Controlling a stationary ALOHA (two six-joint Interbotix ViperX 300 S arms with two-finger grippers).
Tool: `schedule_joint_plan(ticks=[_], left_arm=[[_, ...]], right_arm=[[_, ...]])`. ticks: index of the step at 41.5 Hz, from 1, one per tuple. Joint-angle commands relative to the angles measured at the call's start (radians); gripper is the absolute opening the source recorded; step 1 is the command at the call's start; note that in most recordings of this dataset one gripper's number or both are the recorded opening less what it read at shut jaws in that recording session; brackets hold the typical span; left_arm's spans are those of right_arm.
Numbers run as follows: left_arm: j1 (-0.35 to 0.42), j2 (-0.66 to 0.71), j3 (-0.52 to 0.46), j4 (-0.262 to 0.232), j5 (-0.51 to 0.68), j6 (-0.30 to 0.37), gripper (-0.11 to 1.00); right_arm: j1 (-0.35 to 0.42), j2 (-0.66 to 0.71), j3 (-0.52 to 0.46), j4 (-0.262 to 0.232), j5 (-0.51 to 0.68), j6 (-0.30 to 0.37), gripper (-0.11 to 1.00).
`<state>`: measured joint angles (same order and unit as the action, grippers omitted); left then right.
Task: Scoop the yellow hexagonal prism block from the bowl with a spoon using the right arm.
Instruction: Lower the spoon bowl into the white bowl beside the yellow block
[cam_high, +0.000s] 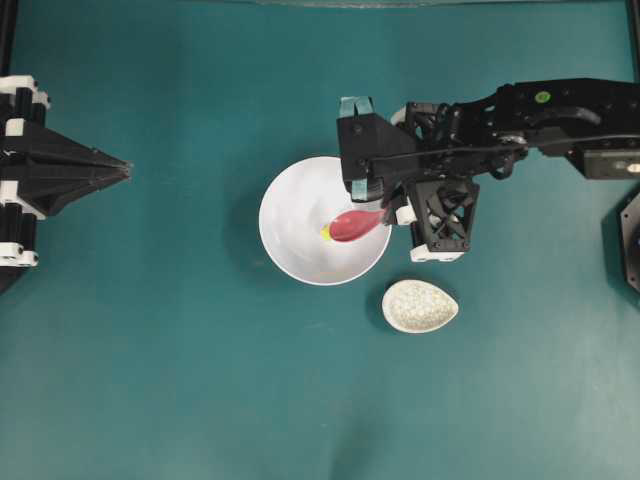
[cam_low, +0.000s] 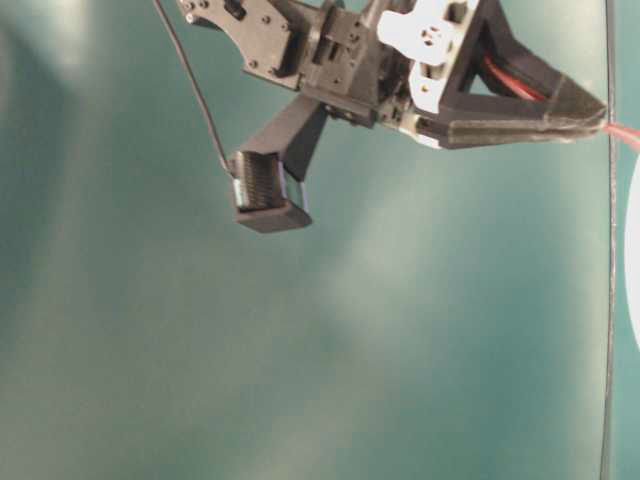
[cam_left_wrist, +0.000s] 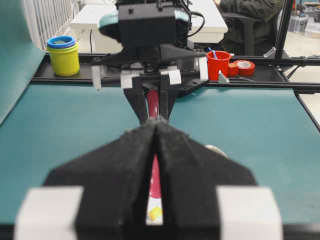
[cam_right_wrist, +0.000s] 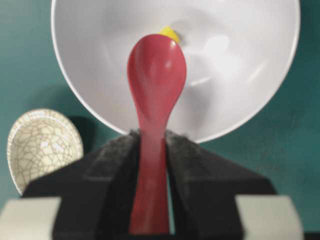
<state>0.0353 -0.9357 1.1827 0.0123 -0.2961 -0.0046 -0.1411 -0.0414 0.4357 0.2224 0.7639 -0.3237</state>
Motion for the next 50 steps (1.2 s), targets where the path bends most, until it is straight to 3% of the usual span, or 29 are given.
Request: schedule_joint_plan(ticks=[1, 17, 50], left_arm=[[0.0, 0.005, -0.023, 0.002, -0.005, 0.003, 0.0], [0.0, 0.003, -0.023, 0.002, -0.005, 0.005, 0.0], [0.0, -0.003, -0.025, 0.002, -0.005, 0.003, 0.0]], right_arm=[[0.0, -0.002, -0.023, -0.003, 0.005, 0.002, 0.23], [0.003, 0.054, -0.026, -0.003, -0.017, 0.0, 0.23], [0.025, 0.11, -0.067, -0.005, -0.227, -0.005, 0.23]])
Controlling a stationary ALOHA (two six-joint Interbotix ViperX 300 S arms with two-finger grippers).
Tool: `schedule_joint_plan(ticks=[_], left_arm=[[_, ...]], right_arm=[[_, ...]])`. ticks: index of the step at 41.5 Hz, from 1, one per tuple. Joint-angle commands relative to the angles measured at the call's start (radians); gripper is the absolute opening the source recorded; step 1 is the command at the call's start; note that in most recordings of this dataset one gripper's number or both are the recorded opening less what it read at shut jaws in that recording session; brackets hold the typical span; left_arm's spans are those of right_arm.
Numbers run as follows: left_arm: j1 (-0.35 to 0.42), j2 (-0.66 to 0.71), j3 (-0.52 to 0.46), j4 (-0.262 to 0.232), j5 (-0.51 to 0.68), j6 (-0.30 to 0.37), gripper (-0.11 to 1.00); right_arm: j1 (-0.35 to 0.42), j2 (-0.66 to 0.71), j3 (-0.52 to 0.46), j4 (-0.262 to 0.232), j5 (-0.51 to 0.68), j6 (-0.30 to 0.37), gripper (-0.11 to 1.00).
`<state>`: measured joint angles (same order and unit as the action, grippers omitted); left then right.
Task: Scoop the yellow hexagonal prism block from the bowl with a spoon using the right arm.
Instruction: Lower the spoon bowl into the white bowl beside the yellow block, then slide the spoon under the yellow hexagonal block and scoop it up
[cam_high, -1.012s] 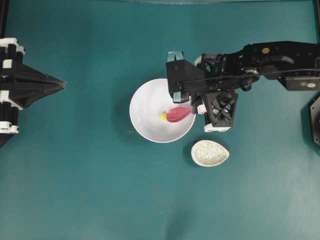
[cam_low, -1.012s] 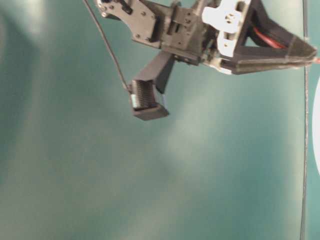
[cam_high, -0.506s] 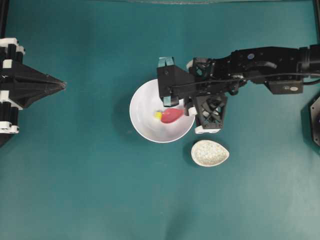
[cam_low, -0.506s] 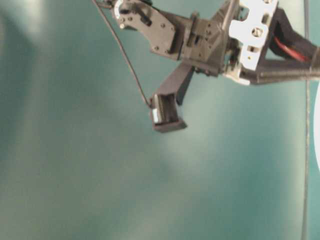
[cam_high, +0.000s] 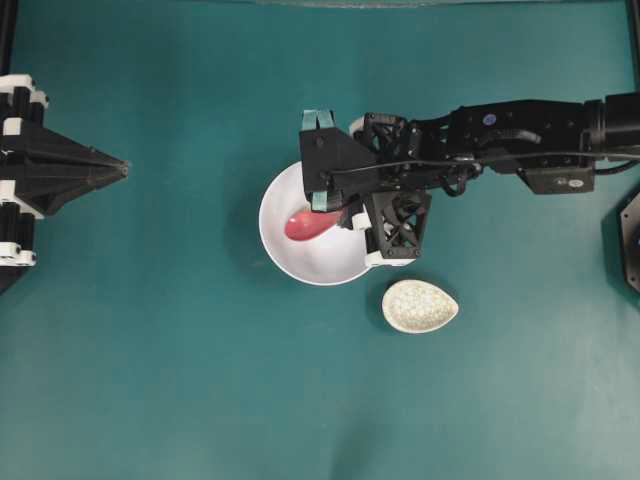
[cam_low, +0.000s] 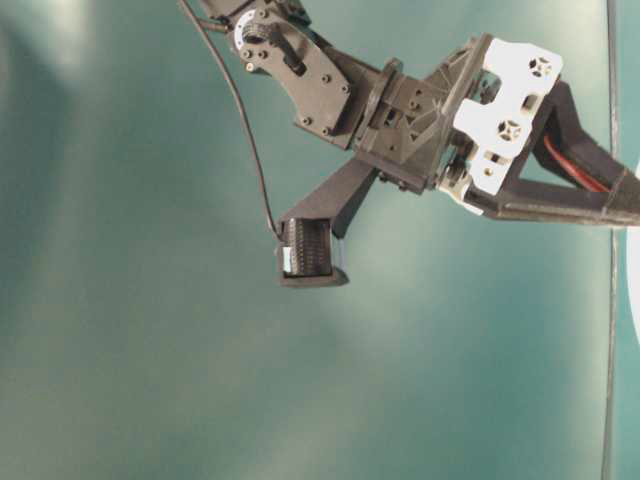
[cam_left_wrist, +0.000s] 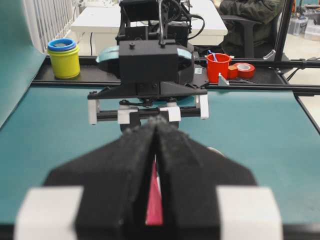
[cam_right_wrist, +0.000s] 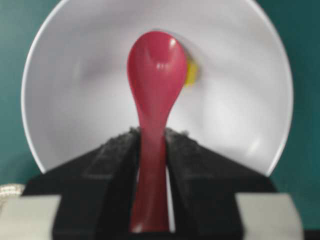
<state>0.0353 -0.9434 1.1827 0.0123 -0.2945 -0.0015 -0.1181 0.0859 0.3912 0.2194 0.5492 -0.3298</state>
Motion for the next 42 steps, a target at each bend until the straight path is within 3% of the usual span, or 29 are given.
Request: schedule_joint_plan(ticks=[1, 14, 25, 42], left_arm=[[0.0, 0.006, -0.025, 0.002, -0.005, 0.002, 0.0], [0.0, 0.005, -0.025, 0.002, -0.005, 0.0, 0.0], [0.0, 0.005, -0.026, 0.002, -0.005, 0.0, 0.0], [0.0, 0.005, -0.025, 0.002, -0.005, 0.002, 0.0]], right_arm=[[0.002, -0.017, -0.023, 0.0, -0.014, 0.003, 0.23], [-0.002, -0.074, -0.023, -0.003, 0.0, 0.009, 0.23], [-0.017, -0.147, -0.011, -0.003, 0.098, 0.046, 0.23], [-0.023, -0.15, 0.037, -0.003, 0.163, 0.083, 0.23]])
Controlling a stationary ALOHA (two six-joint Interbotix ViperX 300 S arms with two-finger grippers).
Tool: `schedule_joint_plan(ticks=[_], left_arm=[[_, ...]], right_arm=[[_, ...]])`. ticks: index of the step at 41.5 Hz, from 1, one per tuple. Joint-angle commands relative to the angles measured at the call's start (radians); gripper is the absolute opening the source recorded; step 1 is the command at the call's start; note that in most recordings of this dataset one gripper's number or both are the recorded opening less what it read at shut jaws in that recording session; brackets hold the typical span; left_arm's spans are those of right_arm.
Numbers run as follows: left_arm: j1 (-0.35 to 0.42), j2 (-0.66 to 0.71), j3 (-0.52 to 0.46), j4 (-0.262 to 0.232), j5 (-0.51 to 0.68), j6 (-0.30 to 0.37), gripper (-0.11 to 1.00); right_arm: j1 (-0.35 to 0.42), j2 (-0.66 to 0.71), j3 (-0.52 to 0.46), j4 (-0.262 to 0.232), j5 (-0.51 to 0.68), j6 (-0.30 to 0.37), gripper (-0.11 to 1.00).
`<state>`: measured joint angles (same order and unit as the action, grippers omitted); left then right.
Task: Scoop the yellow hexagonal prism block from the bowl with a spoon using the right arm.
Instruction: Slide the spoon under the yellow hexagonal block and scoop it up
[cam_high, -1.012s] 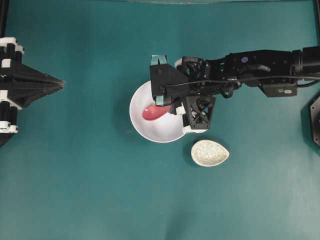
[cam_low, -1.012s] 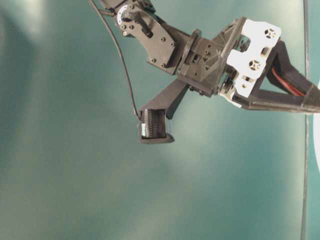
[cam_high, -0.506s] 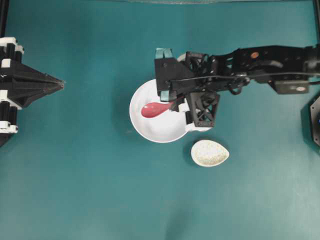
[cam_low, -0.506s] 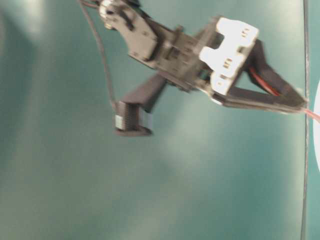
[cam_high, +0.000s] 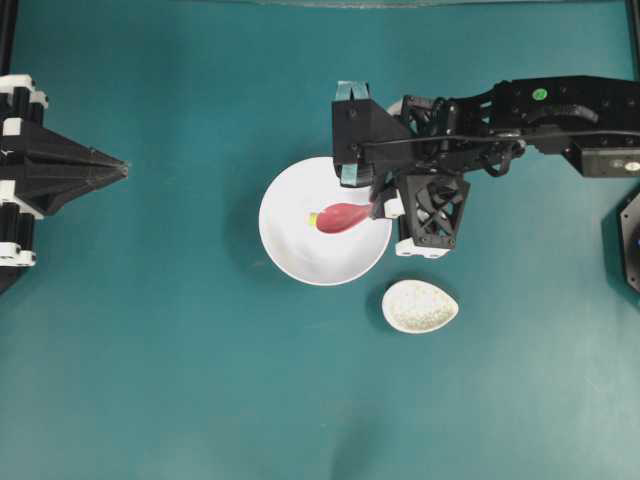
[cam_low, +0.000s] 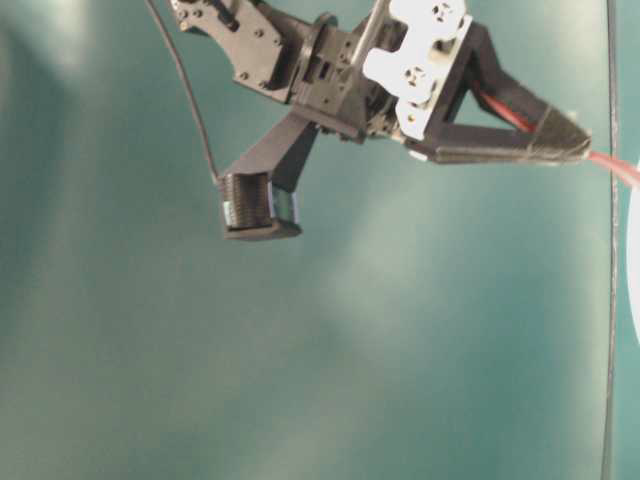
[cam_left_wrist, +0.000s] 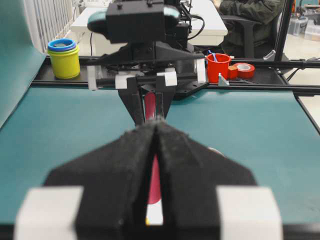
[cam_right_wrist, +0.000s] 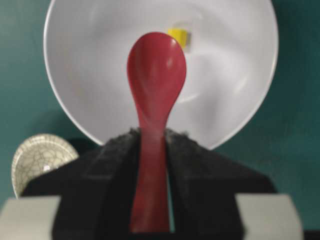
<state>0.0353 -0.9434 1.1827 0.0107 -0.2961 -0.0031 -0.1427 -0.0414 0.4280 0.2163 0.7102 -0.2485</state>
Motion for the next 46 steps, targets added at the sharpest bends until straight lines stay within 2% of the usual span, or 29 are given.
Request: schedule_joint_plan(ticks=[1, 30, 46], left_arm=[[0.0, 0.005, -0.025, 0.003, -0.005, 0.003, 0.0], [0.002, 0.005, -0.025, 0.003, -0.003, 0.005, 0.0], [0.002, 0.005, -0.025, 0.003, -0.005, 0.005, 0.0]], right_arm=[[0.002, -0.021, 0.003, 0.0, 0.0, 0.002, 0.23], [0.002, 0.078, 0.003, -0.017, -0.123, -0.008, 0.23], [0.002, 0.084, -0.002, -0.017, -0.261, -0.017, 0.23]])
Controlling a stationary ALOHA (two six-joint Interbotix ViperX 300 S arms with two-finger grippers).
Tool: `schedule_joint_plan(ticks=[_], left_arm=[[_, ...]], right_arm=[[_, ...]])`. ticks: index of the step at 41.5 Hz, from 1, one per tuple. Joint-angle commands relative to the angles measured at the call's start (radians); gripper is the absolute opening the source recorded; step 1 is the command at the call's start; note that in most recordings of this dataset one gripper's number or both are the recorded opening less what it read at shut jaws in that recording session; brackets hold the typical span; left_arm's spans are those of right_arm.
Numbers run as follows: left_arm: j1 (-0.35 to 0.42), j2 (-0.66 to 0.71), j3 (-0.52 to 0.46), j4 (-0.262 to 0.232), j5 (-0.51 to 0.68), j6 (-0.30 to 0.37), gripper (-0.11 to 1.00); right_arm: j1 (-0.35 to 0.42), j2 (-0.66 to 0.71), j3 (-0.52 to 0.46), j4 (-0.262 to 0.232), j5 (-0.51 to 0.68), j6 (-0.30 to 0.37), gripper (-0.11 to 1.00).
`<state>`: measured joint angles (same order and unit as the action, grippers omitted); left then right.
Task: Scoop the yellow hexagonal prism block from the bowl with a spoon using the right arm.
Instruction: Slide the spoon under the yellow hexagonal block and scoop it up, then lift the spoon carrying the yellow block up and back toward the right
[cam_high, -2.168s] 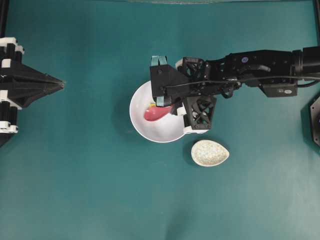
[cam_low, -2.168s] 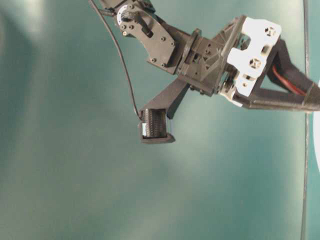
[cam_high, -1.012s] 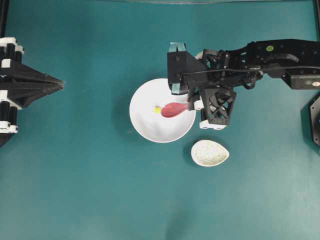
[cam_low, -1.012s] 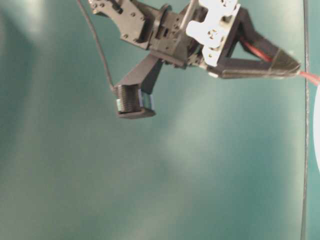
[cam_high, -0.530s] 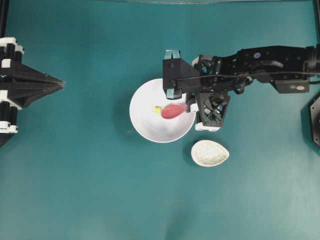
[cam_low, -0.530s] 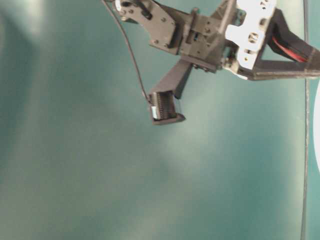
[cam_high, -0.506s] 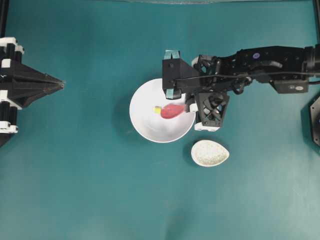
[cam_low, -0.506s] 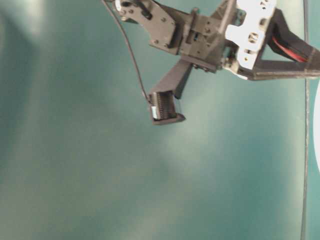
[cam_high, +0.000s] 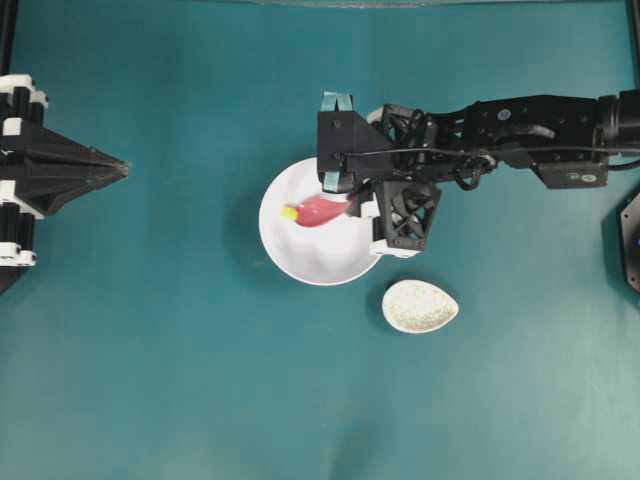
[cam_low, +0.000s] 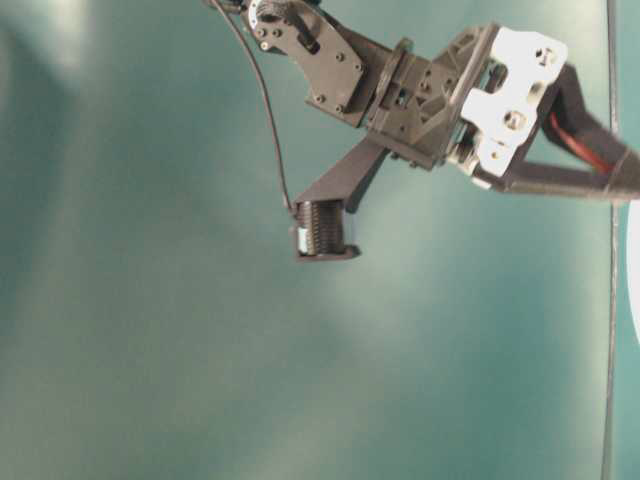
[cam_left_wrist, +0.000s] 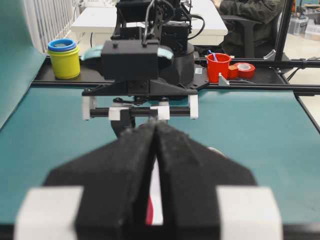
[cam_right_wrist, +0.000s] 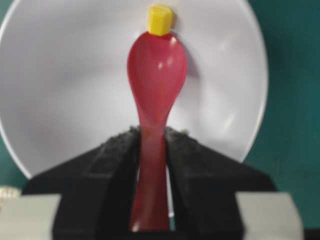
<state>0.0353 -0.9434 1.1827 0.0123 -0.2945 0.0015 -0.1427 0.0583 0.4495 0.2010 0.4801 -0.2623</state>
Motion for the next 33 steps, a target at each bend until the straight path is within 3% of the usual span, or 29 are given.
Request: schedule_joint_plan(ticks=[1, 33], left_arm=[[0.0, 0.005, -0.025, 0.002, -0.005, 0.0, 0.0], [0.0, -0.009, -0.026, 0.002, -0.005, -0.005, 0.0]], right_arm=[[0.002, -0.015, -0.023, -0.002, -0.037, -0.003, 0.23], [0.02, -0.054, 0.035, 0.003, -0.123, 0.012, 0.23]])
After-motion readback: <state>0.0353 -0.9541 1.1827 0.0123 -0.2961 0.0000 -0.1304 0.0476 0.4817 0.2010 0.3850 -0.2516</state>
